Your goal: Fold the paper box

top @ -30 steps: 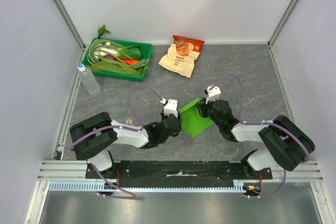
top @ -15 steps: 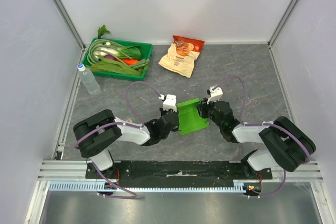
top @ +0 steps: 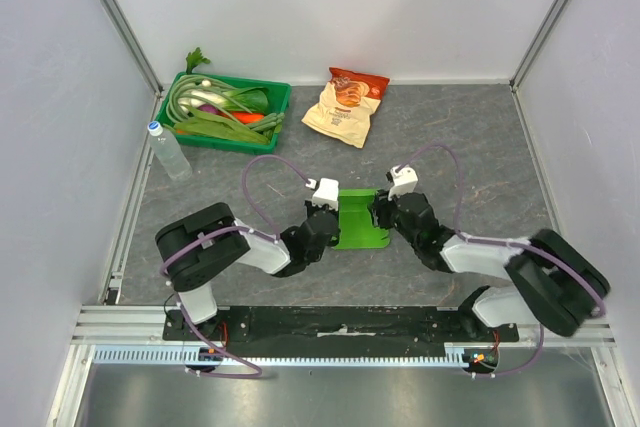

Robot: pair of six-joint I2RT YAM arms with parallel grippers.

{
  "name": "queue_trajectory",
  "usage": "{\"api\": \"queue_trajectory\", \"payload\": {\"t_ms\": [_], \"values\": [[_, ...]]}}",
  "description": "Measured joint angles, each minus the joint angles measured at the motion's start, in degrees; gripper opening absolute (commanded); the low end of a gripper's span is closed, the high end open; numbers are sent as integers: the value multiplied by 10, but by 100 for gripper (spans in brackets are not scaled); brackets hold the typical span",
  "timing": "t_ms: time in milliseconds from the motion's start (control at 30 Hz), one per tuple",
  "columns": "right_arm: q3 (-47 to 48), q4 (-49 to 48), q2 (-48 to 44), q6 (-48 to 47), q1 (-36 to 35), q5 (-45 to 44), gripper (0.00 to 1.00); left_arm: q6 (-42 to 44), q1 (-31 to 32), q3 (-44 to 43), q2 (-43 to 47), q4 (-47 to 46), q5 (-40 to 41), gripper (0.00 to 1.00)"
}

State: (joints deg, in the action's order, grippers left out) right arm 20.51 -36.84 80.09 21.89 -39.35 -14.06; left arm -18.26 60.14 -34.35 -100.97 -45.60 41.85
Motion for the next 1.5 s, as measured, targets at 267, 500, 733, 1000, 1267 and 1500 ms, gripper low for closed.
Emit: {"api": "queue_trajectory", "payload": {"t_ms": [267,500,733,1000,1267,1500], "values": [[113,286,-174,45,28,17,79,60,-26,56,-6,-141,-52,16],[386,417,7,18,96,144,56,112,-43,73,-22,-223,-129,7],[478,496,214,-10,86,215,43,141,-58,76,-28,-244,-187,2],[447,508,227,-14,56,213,41,183,-60,68,-49,-237,-205,2],[429,471,228,-11,51,223,40,210,-60,64,-56,-229,-205,2],[409,427,231,12,55,263,38,220,-56,64,-81,-263,-181,2]]}}
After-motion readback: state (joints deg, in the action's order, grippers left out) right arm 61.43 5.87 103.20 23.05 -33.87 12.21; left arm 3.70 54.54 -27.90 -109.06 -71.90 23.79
